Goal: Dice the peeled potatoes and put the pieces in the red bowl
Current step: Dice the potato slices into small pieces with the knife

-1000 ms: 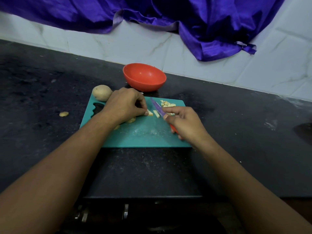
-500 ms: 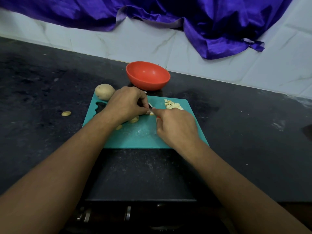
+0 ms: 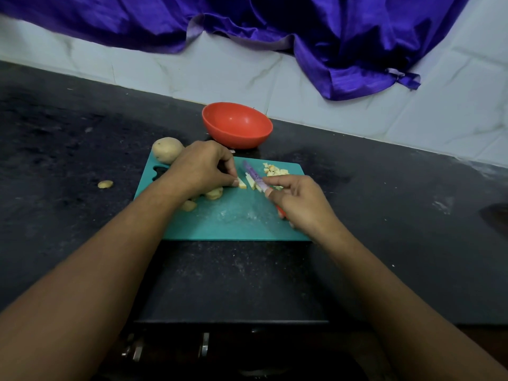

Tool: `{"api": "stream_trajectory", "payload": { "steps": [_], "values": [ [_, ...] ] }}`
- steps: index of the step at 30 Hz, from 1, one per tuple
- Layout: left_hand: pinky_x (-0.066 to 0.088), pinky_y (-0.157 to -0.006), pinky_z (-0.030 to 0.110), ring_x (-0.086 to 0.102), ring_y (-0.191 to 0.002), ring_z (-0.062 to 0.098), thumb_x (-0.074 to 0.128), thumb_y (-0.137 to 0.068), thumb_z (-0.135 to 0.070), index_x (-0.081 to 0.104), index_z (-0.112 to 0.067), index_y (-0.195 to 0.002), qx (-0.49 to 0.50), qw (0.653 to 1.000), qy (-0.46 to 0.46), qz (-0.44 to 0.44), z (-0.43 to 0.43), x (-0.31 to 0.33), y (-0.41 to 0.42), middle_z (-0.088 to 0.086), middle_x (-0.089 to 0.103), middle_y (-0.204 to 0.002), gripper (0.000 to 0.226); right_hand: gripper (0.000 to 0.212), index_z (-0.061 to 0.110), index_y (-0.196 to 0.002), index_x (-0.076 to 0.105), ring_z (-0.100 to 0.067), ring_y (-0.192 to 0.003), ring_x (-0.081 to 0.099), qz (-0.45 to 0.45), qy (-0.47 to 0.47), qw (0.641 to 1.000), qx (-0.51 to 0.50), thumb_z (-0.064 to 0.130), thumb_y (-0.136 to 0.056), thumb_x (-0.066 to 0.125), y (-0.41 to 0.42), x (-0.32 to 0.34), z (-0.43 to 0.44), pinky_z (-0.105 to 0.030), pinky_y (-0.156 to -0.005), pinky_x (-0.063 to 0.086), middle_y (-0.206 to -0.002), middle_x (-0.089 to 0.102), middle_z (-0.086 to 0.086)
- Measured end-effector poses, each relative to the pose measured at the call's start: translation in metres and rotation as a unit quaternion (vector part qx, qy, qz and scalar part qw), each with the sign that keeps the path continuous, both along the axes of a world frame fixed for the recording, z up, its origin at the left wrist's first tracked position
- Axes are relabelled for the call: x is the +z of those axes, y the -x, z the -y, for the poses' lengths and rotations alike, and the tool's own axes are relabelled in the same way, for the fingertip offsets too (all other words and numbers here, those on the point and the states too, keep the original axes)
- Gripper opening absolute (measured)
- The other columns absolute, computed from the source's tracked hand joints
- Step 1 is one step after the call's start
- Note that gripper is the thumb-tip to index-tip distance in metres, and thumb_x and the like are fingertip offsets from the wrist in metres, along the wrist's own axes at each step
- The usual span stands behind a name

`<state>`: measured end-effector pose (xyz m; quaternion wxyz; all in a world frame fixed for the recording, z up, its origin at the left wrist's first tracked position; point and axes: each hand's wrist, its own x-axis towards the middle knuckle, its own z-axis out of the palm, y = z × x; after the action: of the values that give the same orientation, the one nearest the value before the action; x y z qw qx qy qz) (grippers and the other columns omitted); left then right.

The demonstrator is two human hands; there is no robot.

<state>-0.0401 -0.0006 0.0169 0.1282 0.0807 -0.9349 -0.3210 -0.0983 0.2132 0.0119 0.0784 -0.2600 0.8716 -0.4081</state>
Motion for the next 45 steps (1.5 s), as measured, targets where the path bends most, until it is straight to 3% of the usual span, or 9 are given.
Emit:
{"api": "stream_trajectory", "payload": {
  "steps": [5, 13, 20, 23, 26, 30, 36, 41, 45],
  "values": [
    [0.058, -0.084, 0.036, 0.066, -0.08, -0.001, 0.09, -0.076, -0.027, 0.071, -0.029, -0.07, 0.005, 1.0, 0.016, -0.006, 0.002, -0.003, 0.001, -0.018, 0.072, -0.076, 0.02, 0.033, 0.044, -0.127, 0.068, -0.01, -0.055, 0.05, -0.161, -0.125, 0.979, -0.007, 0.034, -0.098, 0.058, -0.017, -0.002, 0.016, -0.03, -0.055, 0.036, -0.054, 0.049, 0.01],
    [0.057, -0.085, 0.036, 0.067, -0.081, -0.002, 0.088, -0.077, -0.028, 0.072, -0.029, -0.07, 0.004, 1.0, 0.024, -0.013, 0.002, -0.006, 0.003, -0.019, 0.073, -0.077, 0.018, 0.043, 0.042, -0.144, 0.054, -0.027, -0.097, 0.065, -0.291, -0.238, 0.927, 0.016, 0.032, -0.102, 0.046, -0.034, 0.006, 0.029, -0.036, -0.071, 0.044, -0.103, 0.071, -0.002],
    [0.058, -0.084, 0.037, 0.066, -0.08, -0.001, 0.089, -0.077, -0.028, 0.071, -0.029, -0.071, 0.011, 1.0, 0.024, -0.008, 0.0, -0.005, 0.003, -0.018, 0.072, -0.076, 0.018, 0.047, 0.038, -0.148, 0.049, -0.026, -0.087, 0.059, -0.324, -0.312, 0.892, 0.051, 0.027, -0.103, 0.046, -0.033, 0.009, 0.032, -0.035, -0.067, 0.037, -0.091, 0.059, -0.001],
    [0.058, -0.084, 0.038, 0.066, -0.082, 0.0, 0.089, -0.077, -0.027, 0.071, -0.03, -0.071, 0.015, 1.0, 0.021, -0.009, 0.0, -0.005, 0.002, -0.018, 0.072, -0.077, 0.019, 0.04, 0.043, -0.138, 0.059, -0.018, -0.077, 0.06, -0.257, -0.241, 0.935, 0.043, 0.032, -0.101, 0.05, -0.025, 0.004, 0.018, -0.032, -0.062, 0.037, -0.08, 0.063, 0.006],
    [0.058, -0.084, 0.038, 0.066, -0.082, 0.0, 0.089, -0.076, -0.028, 0.07, -0.03, -0.071, 0.011, 0.999, 0.031, -0.013, -0.001, -0.006, 0.002, -0.018, 0.072, -0.078, 0.02, 0.027, 0.042, -0.123, 0.071, -0.011, -0.053, 0.048, -0.067, -0.06, 0.995, 0.036, 0.032, -0.099, 0.063, -0.01, -0.002, 0.003, -0.029, -0.056, 0.037, -0.056, 0.053, 0.008],
    [0.057, -0.087, 0.037, 0.065, -0.088, -0.002, 0.089, -0.076, -0.031, 0.07, -0.034, -0.078, 0.006, 1.0, 0.02, -0.011, 0.0, -0.005, 0.001, -0.022, 0.071, -0.084, 0.02, 0.025, 0.027, -0.122, 0.074, -0.011, -0.041, 0.039, 0.114, 0.107, 0.988, -0.001, 0.018, -0.1, 0.064, -0.005, 0.007, -0.007, -0.022, -0.039, 0.031, -0.056, 0.052, -0.008],
    [0.057, -0.089, 0.034, 0.065, -0.094, -0.001, 0.088, -0.078, -0.031, 0.072, -0.035, -0.103, -0.007, 1.0, 0.017, -0.013, -0.002, -0.009, 0.003, -0.02, 0.071, -0.101, 0.03, 0.023, 0.02, -0.119, 0.074, -0.009, -0.038, 0.04, 0.194, 0.156, 0.968, -0.01, 0.015, -0.099, 0.065, 0.003, 0.009, -0.011, -0.022, -0.036, 0.031, -0.058, 0.056, -0.009],
    [0.056, -0.091, 0.035, 0.065, -0.099, 0.005, 0.082, -0.084, -0.035, 0.071, -0.029, -0.117, 0.003, 0.998, 0.065, -0.011, -0.003, -0.011, 0.007, -0.015, 0.072, -0.112, 0.035, 0.028, 0.033, -0.125, 0.072, -0.006, -0.05, 0.053, -0.01, -0.008, 0.999, -0.03, 0.027, -0.099, 0.063, 0.008, 0.002, -0.012, -0.025, -0.053, 0.042, -0.059, 0.059, 0.009],
    [0.054, -0.094, 0.04, 0.064, -0.107, 0.009, 0.077, -0.086, -0.047, 0.074, -0.034, -0.112, 0.019, 0.989, 0.145, 0.005, -0.003, -0.01, 0.008, -0.015, 0.07, -0.115, 0.029, 0.035, 0.042, -0.133, 0.065, -0.012, -0.061, 0.058, -0.17, -0.185, 0.968, -0.021, 0.034, -0.099, 0.058, -0.001, 0.003, -0.012, -0.031, -0.058, 0.042, -0.064, 0.057, 0.008]
  ]
}}
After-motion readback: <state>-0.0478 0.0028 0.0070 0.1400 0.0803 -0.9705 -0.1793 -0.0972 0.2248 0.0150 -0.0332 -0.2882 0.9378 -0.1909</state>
